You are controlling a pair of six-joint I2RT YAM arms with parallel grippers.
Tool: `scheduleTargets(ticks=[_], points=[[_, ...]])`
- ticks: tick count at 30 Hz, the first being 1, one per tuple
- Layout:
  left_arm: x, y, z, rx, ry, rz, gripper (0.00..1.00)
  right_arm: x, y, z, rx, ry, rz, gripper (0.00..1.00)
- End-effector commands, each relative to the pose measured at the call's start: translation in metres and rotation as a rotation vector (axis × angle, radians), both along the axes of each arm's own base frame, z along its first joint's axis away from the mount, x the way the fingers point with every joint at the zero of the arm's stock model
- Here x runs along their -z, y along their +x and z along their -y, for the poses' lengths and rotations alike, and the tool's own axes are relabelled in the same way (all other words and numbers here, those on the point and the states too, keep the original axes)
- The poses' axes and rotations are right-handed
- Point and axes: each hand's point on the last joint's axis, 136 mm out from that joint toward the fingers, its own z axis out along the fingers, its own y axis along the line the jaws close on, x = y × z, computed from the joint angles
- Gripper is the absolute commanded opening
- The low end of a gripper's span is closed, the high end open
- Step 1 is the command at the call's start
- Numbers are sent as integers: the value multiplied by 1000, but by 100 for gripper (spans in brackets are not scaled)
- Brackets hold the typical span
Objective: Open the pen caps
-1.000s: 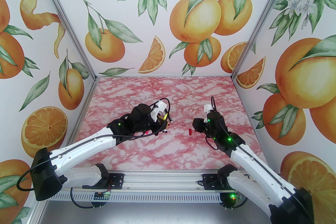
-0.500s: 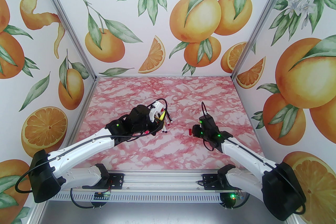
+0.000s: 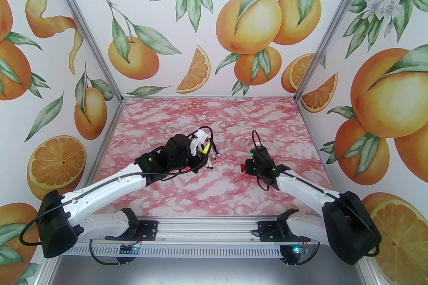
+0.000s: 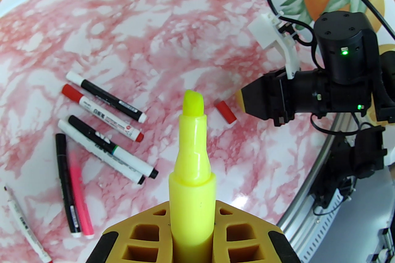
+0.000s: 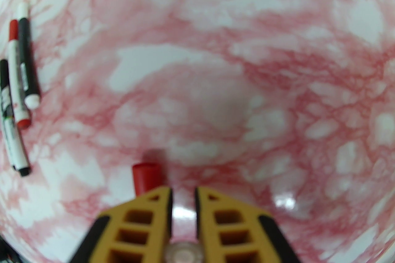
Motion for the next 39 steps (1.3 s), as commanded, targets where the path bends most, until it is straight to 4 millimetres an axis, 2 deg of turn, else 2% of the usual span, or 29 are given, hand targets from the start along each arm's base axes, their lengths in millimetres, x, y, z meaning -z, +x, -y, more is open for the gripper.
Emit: scheduleTargets(ticks=[1,17,26,32,39], points=[[1,0,-4,-12,-1,-7,3,-9,19,-2,19,-1,50,18],[4,1,-2,-9,2,-17,3,2,25,-2,22,-26,29,26],[12,4,-10,-51,34,-28,3,-7,26,-2,12,-33,43,30],[12,4,-12,-56,33,-31,3,-22,11,4,39,-50,36,33],[13,-1,-9,-32,18,-45,4,-27,-24,11,103,-34,-51,38]])
